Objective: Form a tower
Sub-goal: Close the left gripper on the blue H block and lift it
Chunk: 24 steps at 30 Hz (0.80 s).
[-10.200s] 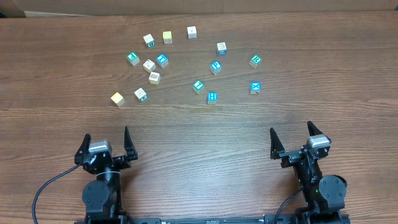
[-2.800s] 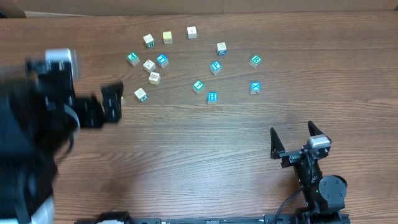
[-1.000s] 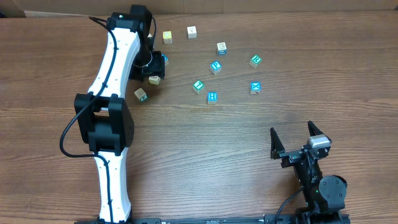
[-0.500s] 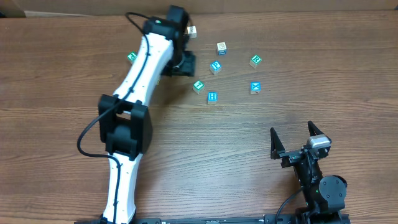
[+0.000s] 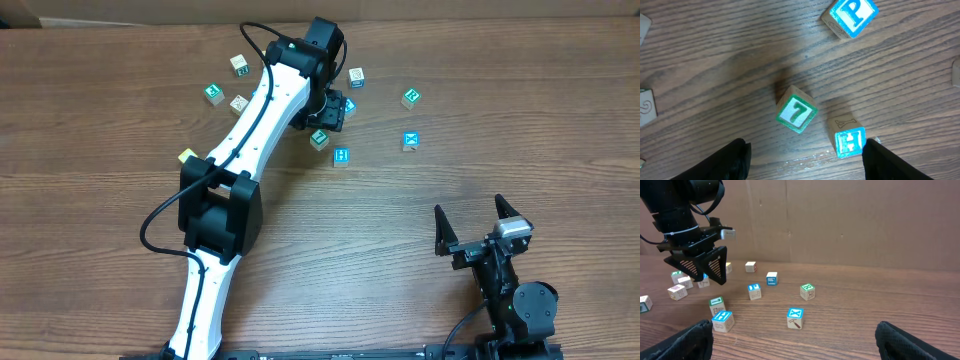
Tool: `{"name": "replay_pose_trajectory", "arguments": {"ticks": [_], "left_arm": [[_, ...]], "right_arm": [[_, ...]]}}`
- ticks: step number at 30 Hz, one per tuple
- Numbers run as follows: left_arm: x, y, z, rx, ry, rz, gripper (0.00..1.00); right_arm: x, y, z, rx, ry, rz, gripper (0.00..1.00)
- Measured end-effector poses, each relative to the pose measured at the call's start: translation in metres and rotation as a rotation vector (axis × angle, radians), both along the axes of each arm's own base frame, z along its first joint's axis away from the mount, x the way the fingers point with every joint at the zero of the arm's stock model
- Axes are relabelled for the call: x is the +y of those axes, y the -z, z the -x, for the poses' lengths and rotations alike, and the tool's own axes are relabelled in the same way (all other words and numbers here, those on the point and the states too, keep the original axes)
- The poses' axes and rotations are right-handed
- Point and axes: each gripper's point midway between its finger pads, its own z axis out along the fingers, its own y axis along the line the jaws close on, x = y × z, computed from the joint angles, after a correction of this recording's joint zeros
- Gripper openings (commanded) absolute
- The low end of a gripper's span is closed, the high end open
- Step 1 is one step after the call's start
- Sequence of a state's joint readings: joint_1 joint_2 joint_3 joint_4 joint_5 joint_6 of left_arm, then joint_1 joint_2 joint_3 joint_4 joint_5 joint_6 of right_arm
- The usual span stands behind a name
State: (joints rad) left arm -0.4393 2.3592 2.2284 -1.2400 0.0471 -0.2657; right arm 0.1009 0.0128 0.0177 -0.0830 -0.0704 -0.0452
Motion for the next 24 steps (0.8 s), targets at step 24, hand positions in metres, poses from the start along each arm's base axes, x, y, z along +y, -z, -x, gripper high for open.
{"name": "replay_pose_trajectory", "arguments": {"ticks": [24], "left_arm": [[-0.040,0.030,0.047,0.120,-0.088,-0.003,0.90]], "right_arm": [[0.000,0.000,0.000,0.000,-0.001,0.000,1.00]]}}
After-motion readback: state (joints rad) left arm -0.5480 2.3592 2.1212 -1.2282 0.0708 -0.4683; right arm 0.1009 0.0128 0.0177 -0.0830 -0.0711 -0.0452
